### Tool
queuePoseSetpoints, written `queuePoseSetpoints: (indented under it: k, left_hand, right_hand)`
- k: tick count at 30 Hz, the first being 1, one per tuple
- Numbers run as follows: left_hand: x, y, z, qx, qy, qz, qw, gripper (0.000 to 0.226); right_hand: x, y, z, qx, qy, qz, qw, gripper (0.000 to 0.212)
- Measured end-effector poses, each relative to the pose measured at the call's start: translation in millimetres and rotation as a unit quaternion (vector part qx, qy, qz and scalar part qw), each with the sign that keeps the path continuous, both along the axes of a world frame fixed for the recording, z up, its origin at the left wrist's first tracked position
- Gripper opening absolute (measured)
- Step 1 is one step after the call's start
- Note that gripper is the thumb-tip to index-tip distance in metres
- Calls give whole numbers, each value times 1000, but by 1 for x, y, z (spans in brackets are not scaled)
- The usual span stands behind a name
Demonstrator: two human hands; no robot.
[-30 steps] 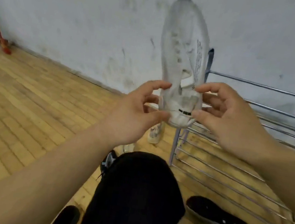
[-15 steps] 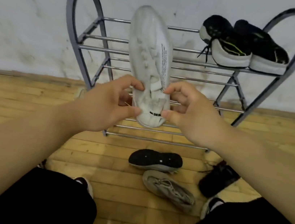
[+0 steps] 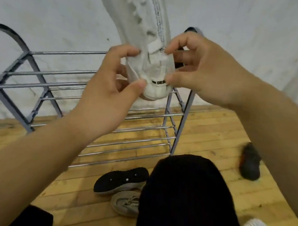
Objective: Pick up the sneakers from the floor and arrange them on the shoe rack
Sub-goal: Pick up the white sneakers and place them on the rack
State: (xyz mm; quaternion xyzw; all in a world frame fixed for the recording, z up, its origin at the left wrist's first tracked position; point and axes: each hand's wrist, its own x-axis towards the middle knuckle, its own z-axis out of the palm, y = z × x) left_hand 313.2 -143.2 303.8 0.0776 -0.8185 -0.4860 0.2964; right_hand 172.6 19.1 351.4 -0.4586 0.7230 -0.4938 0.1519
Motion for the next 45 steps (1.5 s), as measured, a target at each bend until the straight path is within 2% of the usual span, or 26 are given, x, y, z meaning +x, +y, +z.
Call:
queuePoseSetpoints:
  k: [2,5,9,12,14,18,20,24,26,28,29,30,33,34,35,38,40,41,42,43,44,45]
  left_hand:
    - [-23,26,4,-12,-14,-71,997,47]
    - [-67,65,-5,-46,-103,-172,979,47]
    - [-126,141,-40,-140,-224,-295,918,46]
    - [-151,212,-82,-161,-277,-392,862,51]
    - [-156,251,-117,-135,-305,-427,840,51]
    - [-158,297,-172,-128,-358,-475,794,52]
    - [-161,299,-182,-127,-372,-470,790,52]
    - [-174,284,-196,-109,-389,-442,801,54]
    - [-180,274,-200,-98,-409,-413,808,55]
    - [-187,261,-207,-99,-430,-378,814,57]
    - [-188,255,-210,-101,-443,-364,813,55]
    - [-190,249,-215,-103,-458,-349,811,53]
    - [-198,237,-229,-105,-486,-313,809,51]
    - [-200,235,-233,-102,-493,-310,806,51]
    - [-201,233,-237,-100,-501,-309,802,51]
    - [-204,225,-247,-97,-525,-310,787,52]
    - [-206,223,-249,-104,-532,-315,779,54]
    - [-206,223,-249,-102,-534,-318,777,54]
    - [-207,222,-249,-97,-536,-322,774,54]
    - [-208,222,-249,-90,-538,-324,773,53]
    - [-209,223,-249,-85,-540,-323,773,53]
    - [-211,224,-249,-82,-538,-322,774,53]
  right_hand:
    - [-12,38,-25,-37,-33,-52,997,40]
    - [-19,105,-70,-96,-119,-143,978,41]
    - [-2,200,-141,-174,-260,-274,909,44]
    - [21,268,-189,-175,-306,-372,859,42]
    - [39,304,-217,-158,-315,-425,834,40]
    - [65,342,-255,-118,-338,-471,806,37]
    - [66,345,-267,-112,-350,-465,806,37]
    - [52,337,-279,-117,-370,-432,814,40]
    - [39,332,-291,-110,-377,-440,807,37]
    - [28,330,-323,-54,-351,-524,774,28]
    - [25,331,-345,11,-326,-579,747,25]
    - [25,330,-369,91,-319,-605,724,33]
    - [33,314,-443,279,-413,-513,699,87]
    - [38,304,-461,319,-431,-484,691,97]
    - [43,295,-475,346,-431,-471,688,99]
    - [52,273,-495,360,-414,-493,675,88]
    - [49,268,-493,353,-409,-511,669,89]
    - [43,268,-492,321,-411,-518,679,91]
    - [36,272,-487,261,-415,-523,697,96]
    - [29,278,-481,158,-432,-531,712,102]
    - [23,287,-477,43,-464,-541,700,104]
    - [18,297,-472,-54,-499,-553,665,100]
